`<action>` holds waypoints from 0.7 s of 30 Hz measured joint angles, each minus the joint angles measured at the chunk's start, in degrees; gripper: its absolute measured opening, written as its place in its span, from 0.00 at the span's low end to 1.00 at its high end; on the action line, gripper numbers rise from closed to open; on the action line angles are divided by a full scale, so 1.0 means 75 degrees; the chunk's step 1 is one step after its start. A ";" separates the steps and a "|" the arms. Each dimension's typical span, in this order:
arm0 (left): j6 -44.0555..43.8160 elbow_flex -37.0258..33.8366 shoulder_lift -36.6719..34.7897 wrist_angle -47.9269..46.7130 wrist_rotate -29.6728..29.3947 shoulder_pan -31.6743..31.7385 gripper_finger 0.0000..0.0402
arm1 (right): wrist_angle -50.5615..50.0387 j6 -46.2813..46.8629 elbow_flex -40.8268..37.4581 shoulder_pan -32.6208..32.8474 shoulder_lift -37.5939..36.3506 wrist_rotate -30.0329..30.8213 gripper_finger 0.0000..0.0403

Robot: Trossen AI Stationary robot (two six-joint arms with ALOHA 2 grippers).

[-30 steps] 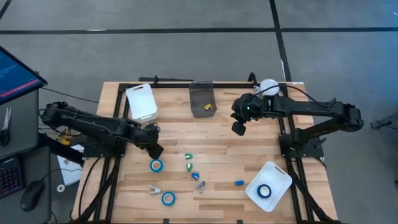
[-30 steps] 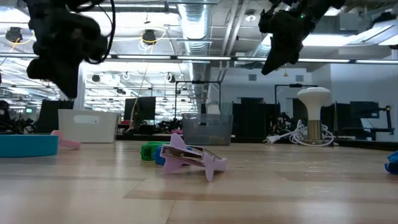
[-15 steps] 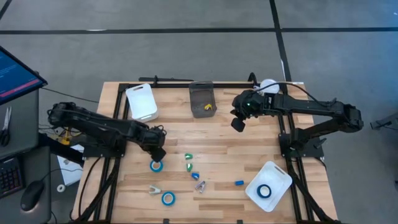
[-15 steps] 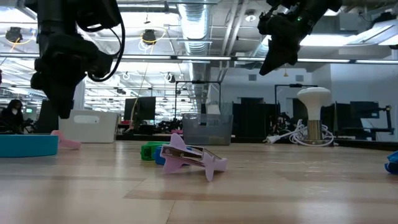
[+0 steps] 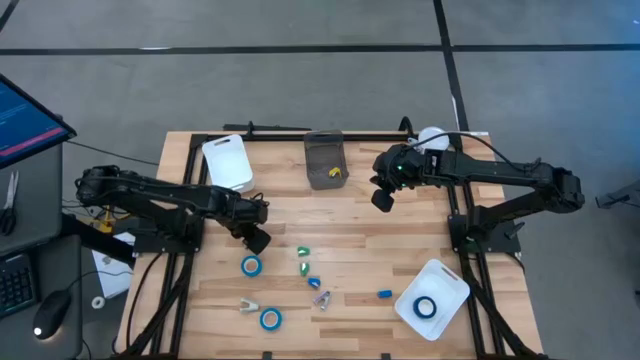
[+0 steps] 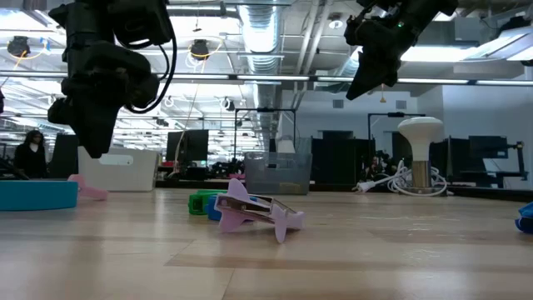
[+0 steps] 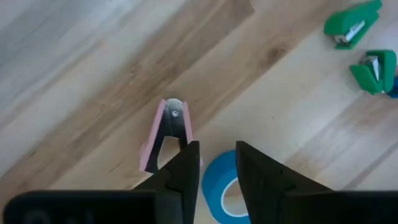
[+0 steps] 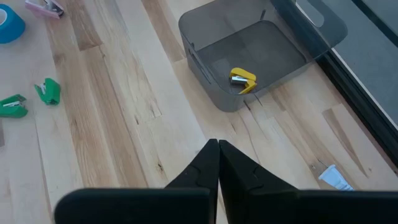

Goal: Pick and place Stapler, Stapler remover, tape
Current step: Put the top pink staple remover into the top white bin

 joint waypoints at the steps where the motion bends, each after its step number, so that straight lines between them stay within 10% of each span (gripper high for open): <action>1: -0.0018 -0.0003 0.0000 0.0000 0.0047 0.0040 0.24 | 0.0000 0.0003 0.0001 -0.0007 0.0000 -0.0001 0.00; 21: 0.1669 -0.0015 0.0888 0.0035 -0.0361 0.0562 0.24 | -0.0001 0.0000 0.0001 -0.0158 0.0000 -0.0002 0.00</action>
